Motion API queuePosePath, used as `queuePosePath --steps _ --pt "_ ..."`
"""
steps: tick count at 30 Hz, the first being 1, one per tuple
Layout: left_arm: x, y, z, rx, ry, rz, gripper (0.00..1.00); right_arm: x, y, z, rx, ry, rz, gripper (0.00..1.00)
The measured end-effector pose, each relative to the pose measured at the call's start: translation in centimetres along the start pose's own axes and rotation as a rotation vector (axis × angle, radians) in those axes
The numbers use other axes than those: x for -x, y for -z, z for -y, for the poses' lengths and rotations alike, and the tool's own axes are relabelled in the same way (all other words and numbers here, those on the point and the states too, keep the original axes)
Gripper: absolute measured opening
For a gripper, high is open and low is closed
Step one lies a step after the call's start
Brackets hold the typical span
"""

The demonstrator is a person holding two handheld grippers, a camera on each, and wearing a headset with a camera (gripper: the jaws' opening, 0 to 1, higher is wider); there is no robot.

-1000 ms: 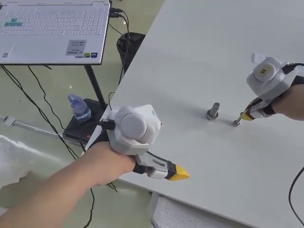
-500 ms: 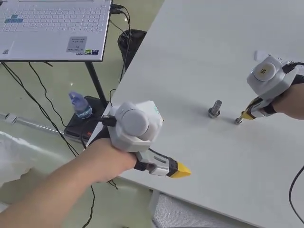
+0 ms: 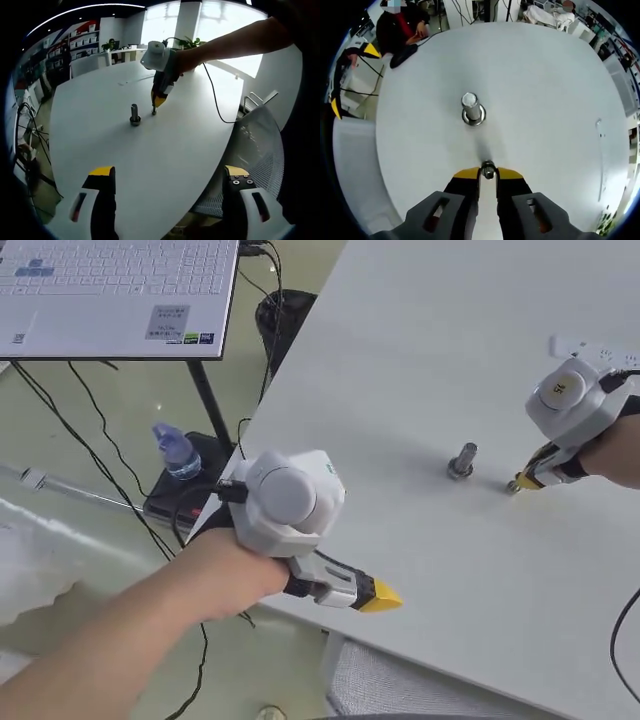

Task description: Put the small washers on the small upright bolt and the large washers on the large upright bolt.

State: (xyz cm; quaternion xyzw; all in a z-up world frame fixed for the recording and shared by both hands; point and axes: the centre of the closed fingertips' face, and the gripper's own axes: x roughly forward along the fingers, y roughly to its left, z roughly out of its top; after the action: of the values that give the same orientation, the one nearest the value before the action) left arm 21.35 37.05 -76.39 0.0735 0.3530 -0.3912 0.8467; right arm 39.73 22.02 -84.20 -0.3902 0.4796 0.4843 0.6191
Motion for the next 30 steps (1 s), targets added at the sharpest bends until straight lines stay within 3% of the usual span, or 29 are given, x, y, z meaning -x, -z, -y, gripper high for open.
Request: queuePosePath --steps 14,30 --pt "0.1 -0.4 -0.5 -0.002 -0.004 0.007 0.87 -1.3 0.1 0.3 0.006 -0.011 -0.014 0.13" --pt "-0.1 -0.5 -0.8 0.007 0.002 0.002 0.86 -1.6 -0.1 0.2 0.023 -0.014 -0.027 0.13"
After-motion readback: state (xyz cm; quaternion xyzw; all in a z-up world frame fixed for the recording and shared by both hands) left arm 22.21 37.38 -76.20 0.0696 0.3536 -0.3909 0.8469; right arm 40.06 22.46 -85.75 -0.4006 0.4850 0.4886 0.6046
